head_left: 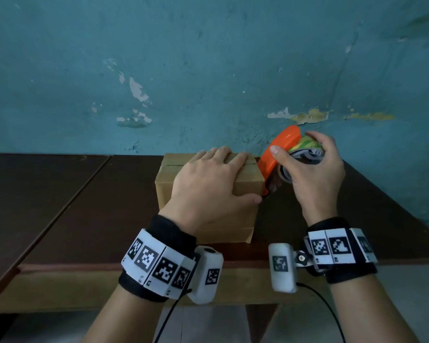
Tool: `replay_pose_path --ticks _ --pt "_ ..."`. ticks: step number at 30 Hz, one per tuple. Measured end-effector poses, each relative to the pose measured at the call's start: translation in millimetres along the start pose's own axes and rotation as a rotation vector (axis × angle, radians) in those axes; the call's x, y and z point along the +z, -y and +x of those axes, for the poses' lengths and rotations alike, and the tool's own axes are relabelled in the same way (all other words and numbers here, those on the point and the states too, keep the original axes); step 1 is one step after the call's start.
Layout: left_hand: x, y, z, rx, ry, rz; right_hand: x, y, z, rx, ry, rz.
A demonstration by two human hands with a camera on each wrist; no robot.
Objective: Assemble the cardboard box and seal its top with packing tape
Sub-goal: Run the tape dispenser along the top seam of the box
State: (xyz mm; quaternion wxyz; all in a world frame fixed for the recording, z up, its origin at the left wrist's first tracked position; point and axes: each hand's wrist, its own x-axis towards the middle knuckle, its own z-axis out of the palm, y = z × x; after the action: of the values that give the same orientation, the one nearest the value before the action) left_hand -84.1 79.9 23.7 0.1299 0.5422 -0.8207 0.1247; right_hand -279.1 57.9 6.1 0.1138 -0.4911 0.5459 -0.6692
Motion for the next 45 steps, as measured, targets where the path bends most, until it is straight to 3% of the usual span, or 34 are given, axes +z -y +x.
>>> replay_pose_path --ticks 4,8,16,23,28,36,45 --pt "0.9 -0.5 0.0 -0.001 -0.003 0.004 5.8 4.6 -0.1 -0.119 0.021 -0.113" --pt "0.8 -0.9 -0.4 0.001 -0.004 0.014 6.6 5.2 2.8 -0.133 0.060 -0.147" --pt "0.6 -0.6 -1.7 0.007 -0.006 0.008 -9.2 -12.9 13.0 0.099 0.179 0.049" --pt "-1.3 2.2 -3.6 0.023 -0.004 -0.024 -24.7 -30.3 19.6 0.303 0.037 0.212" --pt "-1.9 2.1 -3.2 0.022 0.000 -0.031 -38.5 -36.8 28.9 0.350 -0.039 0.253" --pt "-1.7 1.7 -2.4 0.012 0.003 -0.041 -34.0 -30.1 22.2 0.251 0.021 0.193" --pt "-2.4 0.7 -2.8 0.017 -0.007 -0.026 -8.0 -8.8 2.9 -0.066 0.033 -0.114"
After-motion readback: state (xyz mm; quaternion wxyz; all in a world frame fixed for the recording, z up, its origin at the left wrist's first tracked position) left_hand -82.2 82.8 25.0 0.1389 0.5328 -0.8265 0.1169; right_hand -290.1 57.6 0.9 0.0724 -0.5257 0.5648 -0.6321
